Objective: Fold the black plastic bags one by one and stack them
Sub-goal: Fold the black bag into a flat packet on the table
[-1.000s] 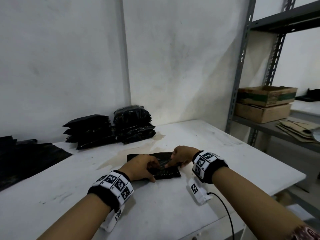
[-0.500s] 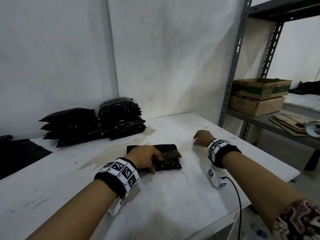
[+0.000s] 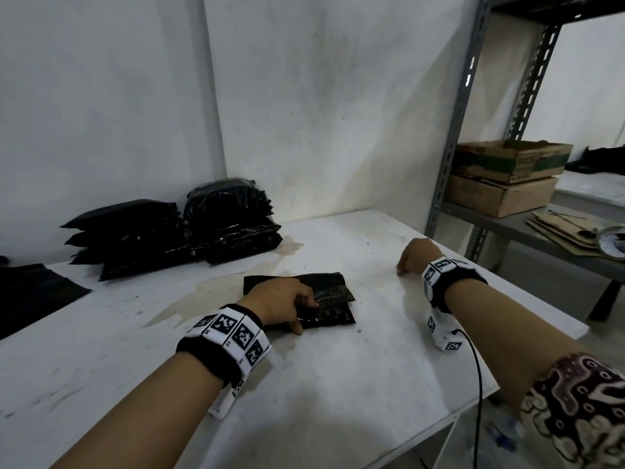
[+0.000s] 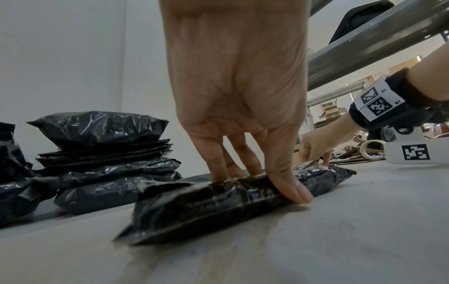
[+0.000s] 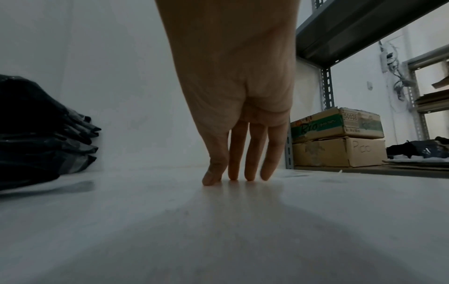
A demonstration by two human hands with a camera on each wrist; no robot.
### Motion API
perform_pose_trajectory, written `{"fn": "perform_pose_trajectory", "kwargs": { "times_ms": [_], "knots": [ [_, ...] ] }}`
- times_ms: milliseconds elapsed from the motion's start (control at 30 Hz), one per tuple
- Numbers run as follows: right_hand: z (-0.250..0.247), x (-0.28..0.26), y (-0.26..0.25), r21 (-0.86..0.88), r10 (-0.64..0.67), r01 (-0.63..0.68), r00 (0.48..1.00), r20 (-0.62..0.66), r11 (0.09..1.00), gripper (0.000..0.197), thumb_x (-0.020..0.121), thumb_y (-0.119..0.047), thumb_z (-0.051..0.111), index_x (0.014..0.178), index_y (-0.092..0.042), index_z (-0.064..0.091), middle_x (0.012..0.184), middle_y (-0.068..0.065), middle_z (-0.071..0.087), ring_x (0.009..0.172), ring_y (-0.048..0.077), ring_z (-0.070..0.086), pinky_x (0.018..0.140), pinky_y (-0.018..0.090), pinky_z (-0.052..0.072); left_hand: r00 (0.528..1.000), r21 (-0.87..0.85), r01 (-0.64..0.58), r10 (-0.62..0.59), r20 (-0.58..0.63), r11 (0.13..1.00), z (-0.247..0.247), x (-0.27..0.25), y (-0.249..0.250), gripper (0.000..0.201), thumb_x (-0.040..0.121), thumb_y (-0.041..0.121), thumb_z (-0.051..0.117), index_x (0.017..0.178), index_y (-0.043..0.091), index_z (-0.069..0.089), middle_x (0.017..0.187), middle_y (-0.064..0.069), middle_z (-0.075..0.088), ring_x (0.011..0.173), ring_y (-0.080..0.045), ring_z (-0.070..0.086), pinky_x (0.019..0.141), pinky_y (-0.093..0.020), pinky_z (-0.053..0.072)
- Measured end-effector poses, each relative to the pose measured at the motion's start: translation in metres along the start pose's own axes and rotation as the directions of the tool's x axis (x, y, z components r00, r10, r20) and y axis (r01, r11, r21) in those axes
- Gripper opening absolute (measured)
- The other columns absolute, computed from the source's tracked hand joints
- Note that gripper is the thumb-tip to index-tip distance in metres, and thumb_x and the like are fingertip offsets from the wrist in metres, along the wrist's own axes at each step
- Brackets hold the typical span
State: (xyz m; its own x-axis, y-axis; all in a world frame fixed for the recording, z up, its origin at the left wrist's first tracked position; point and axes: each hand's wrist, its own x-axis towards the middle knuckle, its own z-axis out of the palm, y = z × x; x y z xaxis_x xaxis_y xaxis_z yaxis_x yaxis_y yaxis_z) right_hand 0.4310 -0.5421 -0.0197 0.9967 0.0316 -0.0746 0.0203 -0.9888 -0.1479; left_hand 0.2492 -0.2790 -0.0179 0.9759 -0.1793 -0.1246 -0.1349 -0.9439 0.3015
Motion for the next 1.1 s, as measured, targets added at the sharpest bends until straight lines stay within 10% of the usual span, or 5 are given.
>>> {"fn": "perform_pose_trajectory", "kwargs": {
  "times_ms": [400, 533, 900, 1100],
  "knots": [
    [-0.01, -0.013, -0.003, -0.032, -0.159, 0.159, 0.987, -0.013, 0.987, 0.014, 0.067, 0.001, 0.072, 0.075, -0.009, 0.079, 0.082, 0.015, 0.073, 0.073, 0.032, 0.07, 0.063, 0.032, 0.059, 1.0, -0.015, 0.005, -0.004, 0.019, 1.0, -0.003, -0.001, 0.001, 0.049, 0.067, 0.021, 0.084, 0.11, 0.031, 0.064, 0.114, 0.01, 0.057, 0.104, -0.01, 0.052, 0.081, -0.023, 0.042],
    [-0.012, -0.019, -0.005, -0.113, -0.197, 0.196, 0.981, 0.002, 0.974, 0.021, 0.064, 0.004, 0.068, 0.065, -0.017, 0.074, 0.075, 0.008, 0.068, 0.063, 0.028, 0.064, 0.046, 0.019, 0.043, 0.999, -0.01, 0.006, -0.006, 0.031, 1.0, -0.004, 0.0, 0.002, 0.048, 0.067, 0.02, 0.084, 0.109, 0.03, 0.064, 0.114, 0.01, 0.058, 0.099, -0.008, 0.05, 0.078, -0.022, 0.04],
    [-0.008, -0.016, 0.0, -0.037, -0.223, 0.221, 0.973, -0.056, 0.975, 0.009, 0.078, -0.007, 0.071, 0.084, -0.006, 0.077, 0.087, 0.013, 0.073, 0.083, 0.031, 0.07, 0.07, 0.035, 0.057, 0.999, -0.033, 0.009, -0.008, 0.031, 0.999, -0.004, -0.001, 0.002, 0.047, 0.067, 0.021, 0.084, 0.109, 0.032, 0.064, 0.11, 0.012, 0.058, 0.103, -0.01, 0.053, 0.078, -0.022, 0.04],
    [-0.005, -0.013, -0.001, 0.028, -0.068, 0.072, 0.991, -0.116, 0.997, 0.036, 0.089, -0.032, 0.066, 0.108, -0.001, 0.067, 0.108, 0.015, 0.068, 0.113, 0.028, 0.062, 0.096, 0.031, 0.047, 0.999, -0.039, 0.004, -0.002, 0.035, 0.999, -0.004, 0.0, 0.001, 0.048, 0.067, 0.021, 0.084, 0.109, 0.032, 0.064, 0.111, 0.012, 0.059, 0.097, -0.006, 0.05, 0.075, -0.021, 0.038]
  ]
}}
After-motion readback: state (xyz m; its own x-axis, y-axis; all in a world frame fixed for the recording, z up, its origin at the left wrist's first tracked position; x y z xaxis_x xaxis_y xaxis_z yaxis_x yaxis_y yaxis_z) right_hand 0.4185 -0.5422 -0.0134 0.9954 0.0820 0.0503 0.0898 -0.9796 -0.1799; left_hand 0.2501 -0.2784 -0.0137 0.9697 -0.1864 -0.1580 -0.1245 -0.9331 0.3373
